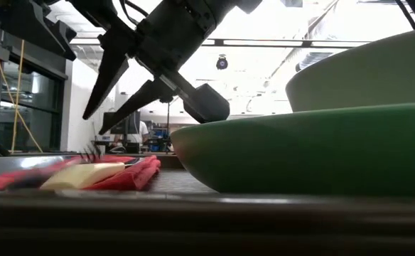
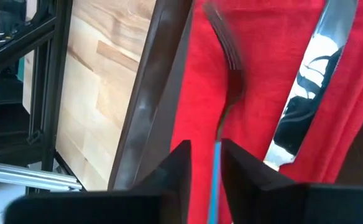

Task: Set up tray
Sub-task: Put the blue spoon on top of the red napkin to the left of the blue fork

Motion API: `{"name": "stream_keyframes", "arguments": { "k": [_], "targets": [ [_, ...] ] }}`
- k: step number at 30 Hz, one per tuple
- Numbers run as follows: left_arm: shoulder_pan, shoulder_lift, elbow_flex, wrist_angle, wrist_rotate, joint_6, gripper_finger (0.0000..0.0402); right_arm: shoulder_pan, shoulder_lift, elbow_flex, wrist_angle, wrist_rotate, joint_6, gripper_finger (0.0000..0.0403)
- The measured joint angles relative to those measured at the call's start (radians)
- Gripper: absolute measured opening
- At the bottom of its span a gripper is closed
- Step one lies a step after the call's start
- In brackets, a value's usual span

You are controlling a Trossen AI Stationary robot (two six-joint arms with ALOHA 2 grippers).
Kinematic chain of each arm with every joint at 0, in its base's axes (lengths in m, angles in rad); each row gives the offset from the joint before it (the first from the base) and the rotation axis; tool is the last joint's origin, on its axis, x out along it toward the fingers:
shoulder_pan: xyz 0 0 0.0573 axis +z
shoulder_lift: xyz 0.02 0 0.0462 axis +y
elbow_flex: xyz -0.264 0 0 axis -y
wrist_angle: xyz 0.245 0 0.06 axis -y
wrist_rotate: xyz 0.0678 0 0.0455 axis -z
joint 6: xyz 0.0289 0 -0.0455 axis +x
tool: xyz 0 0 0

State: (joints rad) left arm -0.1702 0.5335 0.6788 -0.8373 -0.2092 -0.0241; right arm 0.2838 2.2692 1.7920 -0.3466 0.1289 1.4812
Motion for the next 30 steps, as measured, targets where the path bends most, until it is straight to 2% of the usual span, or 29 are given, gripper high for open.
{"name": "stream_keyframes", "arguments": {
  "k": [7, 16, 30],
  "targets": [
    [0.0, 0.0, 0.0, 0.007, 0.004, -0.007, 0.0172, -0.03, -0.012, 0.0, 0.023, 0.007, -0.043, 0.0111],
    [0.0, 0.0, 0.0, 0.025, 0.021, -0.007, 0.0172, -0.151, -0.123, 0.0, -0.056, 0.073, -0.269, 0.0114],
    [0.0, 0.0, 0.0, 0.034, 0.018, 0.014, 0.0172, -0.403, -0.145, 0.0, -0.091, -0.053, -0.646, 0.0115]
  ]
}}
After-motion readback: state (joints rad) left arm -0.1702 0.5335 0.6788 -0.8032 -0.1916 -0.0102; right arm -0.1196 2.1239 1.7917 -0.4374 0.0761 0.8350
